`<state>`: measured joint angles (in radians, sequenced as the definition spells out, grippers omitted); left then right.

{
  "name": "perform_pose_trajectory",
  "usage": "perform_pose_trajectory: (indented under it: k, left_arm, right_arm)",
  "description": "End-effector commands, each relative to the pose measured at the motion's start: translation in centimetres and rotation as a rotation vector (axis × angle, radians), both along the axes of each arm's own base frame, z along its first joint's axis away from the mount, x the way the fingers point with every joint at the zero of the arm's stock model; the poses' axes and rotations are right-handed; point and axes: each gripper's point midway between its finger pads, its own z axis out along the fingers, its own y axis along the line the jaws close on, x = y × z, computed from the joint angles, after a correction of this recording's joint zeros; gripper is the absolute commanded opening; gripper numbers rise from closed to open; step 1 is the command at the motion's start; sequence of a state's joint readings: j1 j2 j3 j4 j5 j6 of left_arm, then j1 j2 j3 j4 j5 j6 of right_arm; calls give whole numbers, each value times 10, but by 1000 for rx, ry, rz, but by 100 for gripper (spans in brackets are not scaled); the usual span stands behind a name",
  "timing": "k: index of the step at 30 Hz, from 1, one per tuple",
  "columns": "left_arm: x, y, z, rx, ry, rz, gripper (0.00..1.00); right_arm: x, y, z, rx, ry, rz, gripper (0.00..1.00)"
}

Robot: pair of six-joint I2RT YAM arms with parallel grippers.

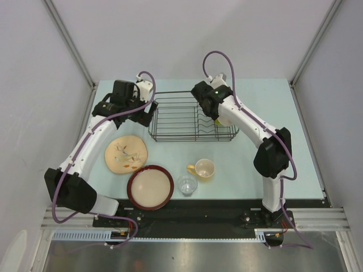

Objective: Load the mixed dishes into the dish rack

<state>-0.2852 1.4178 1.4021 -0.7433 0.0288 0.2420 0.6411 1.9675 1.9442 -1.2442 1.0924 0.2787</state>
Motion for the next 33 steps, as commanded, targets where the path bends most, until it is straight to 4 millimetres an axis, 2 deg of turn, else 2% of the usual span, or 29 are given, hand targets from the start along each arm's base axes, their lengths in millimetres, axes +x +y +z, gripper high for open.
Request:
perform_pose_trajectory:
  k: [1, 5, 8, 15, 24, 29, 33]
  left_arm:
    - [2, 3, 15, -6, -59, 2, 100]
    - [2, 3, 17, -11, -62, 3, 100]
    - [1, 4, 17, -11, -65, 6, 100]
    - [0, 6, 19, -11, -70, 7, 100]
    - [-1, 9, 25, -14, -77, 10, 100]
    - [-3, 13, 20, -9, -69, 15, 100]
    - [-3, 15, 19, -13, -71, 19, 100]
  right_arm:
    - [-5, -7, 31, -56, -70, -2, 0]
    - [-9, -9, 26, -84, -50, 8, 0]
    - [-11, -7, 14, -103, -15, 21, 0]
    - [-2, -7, -3, -104, 20, 11, 0]
    - [11, 7, -48, -140, 130, 35, 0]
    - [13, 11, -65, -157, 176, 46, 0]
    - [10, 20, -70, -172, 190, 70, 2]
